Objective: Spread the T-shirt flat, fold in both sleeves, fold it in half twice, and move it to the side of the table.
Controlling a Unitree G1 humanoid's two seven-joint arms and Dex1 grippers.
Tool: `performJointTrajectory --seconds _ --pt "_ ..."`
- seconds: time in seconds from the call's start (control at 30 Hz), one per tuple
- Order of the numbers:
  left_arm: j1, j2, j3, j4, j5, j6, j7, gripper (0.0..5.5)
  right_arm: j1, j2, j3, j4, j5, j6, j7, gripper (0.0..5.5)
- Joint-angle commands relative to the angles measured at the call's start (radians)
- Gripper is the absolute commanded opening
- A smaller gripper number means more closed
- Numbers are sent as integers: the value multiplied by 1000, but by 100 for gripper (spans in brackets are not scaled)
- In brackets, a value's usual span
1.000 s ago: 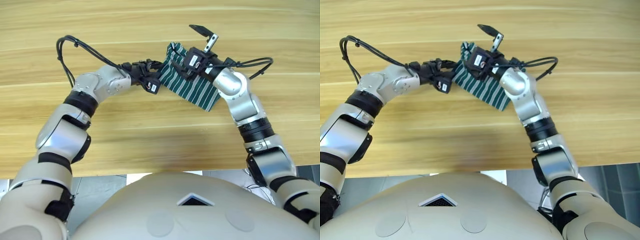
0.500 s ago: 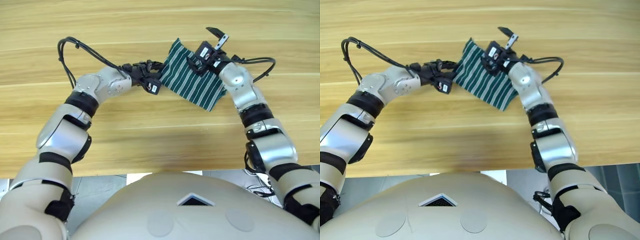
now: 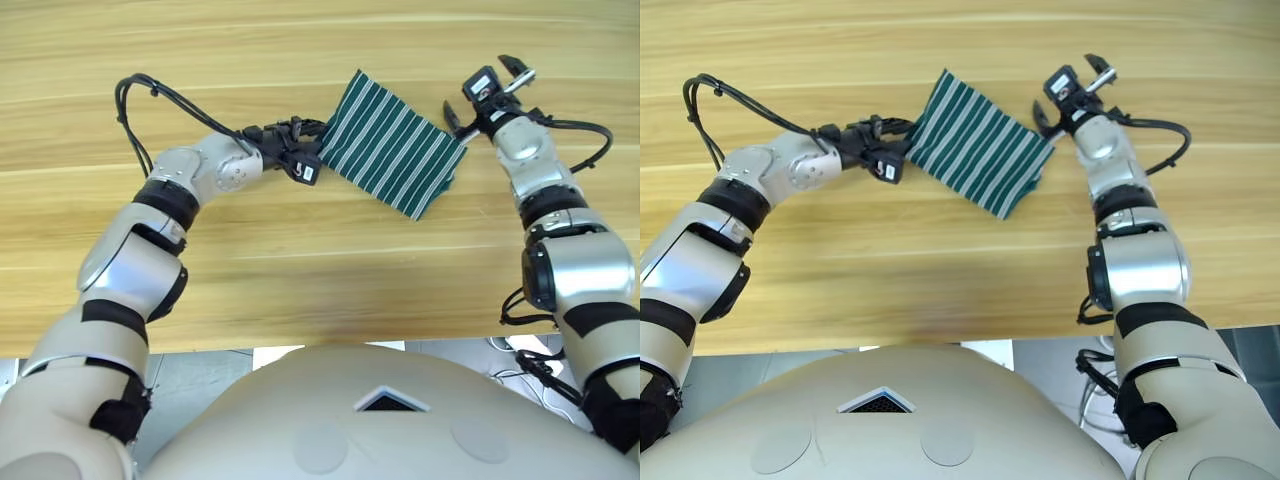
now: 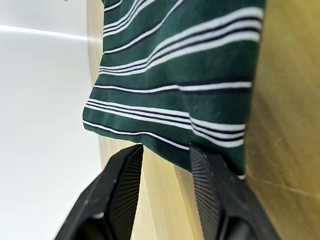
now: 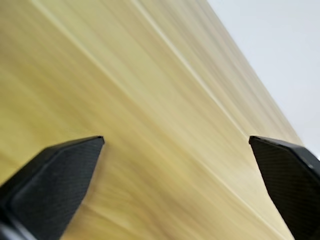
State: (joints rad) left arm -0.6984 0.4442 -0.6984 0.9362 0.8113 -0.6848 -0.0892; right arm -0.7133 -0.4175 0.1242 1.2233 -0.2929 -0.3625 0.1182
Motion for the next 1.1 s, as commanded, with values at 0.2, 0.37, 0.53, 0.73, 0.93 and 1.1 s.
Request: performJointTrajectory --seconds 0.2,0.37,0.53,0.73,0.93,1.1 --pt "-7 -12 205 -1 -234 -132 89 175 138 112 18 -449 165 -333 228 534" --pt "-8 -29 322 -38 -356 -196 118 175 187 154 142 -410 -3 -293 180 534" --pt "-13 -32 512 -76 -553 -223 155 175 133 150 215 -154 -158 -176 7 534" --pt "70 -9 622 -51 -650 -230 120 175 139 -32 134 51 -114 -7 -166 534" --pt "141 -5 660 -1 -643 -232 133 175 265 -299 -15 70 -1 -26 -164 534" --pt "194 22 683 98 -636 -227 135 175 309 -387 -81 58 52 -55 -150 534"
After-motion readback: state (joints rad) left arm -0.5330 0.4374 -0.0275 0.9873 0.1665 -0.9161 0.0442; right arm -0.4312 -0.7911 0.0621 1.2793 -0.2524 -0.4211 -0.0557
